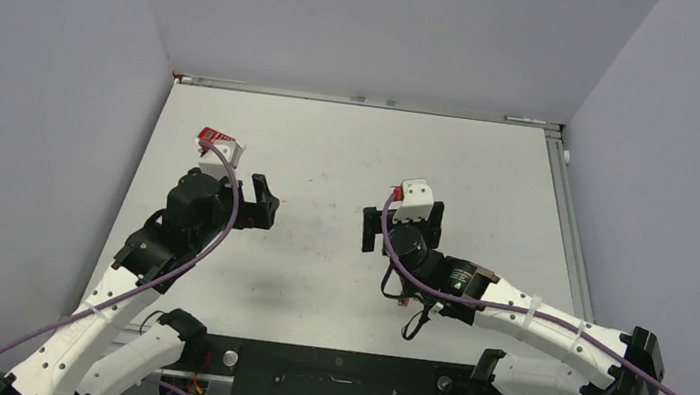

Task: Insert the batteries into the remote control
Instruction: Pick up the remote control from the center of the board.

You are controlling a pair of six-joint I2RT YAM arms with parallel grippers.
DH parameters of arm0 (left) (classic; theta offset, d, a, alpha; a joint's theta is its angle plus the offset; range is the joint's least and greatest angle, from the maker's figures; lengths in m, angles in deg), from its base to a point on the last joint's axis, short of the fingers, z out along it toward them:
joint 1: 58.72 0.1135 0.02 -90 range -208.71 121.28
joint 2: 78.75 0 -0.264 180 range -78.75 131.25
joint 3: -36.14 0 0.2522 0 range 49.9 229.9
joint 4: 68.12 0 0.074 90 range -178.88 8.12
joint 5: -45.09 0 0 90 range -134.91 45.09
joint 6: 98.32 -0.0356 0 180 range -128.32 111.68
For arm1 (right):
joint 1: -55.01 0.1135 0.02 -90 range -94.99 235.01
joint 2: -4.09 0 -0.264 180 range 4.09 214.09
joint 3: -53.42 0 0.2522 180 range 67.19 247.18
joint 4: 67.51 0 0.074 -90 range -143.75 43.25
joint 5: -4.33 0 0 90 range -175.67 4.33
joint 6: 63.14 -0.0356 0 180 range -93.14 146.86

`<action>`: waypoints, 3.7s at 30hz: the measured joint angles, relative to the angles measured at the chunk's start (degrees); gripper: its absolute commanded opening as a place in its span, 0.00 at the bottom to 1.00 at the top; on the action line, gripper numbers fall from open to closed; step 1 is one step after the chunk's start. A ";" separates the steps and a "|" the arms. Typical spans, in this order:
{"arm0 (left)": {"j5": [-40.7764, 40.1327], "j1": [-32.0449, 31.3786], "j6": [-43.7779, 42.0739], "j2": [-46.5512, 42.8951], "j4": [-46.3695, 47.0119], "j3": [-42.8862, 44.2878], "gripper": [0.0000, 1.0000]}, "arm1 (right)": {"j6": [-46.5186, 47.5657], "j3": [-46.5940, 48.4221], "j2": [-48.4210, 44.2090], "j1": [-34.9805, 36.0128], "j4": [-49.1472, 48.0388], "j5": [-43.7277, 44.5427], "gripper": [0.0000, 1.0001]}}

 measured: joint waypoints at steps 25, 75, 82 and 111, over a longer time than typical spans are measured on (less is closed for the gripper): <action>-8.02 3.58 4.09 8.11 -2.27 4.72 0.96 | -1.05 0.31 -1.03 0.00 6.25 2.54 0.90; -11.08 24.06 20.79 66.99 -10.99 46.95 0.96 | -3.87 2.10 -11.65 -0.07 13.68 -9.22 0.90; -9.53 25.68 20.81 75.78 -14.69 55.65 0.96 | -4.61 2.01 -12.28 -0.07 14.29 -10.03 0.90; -3.87 31.91 20.96 98.95 -27.47 83.32 0.96 | -4.76 2.01 -11.61 -0.07 16.28 -12.20 0.90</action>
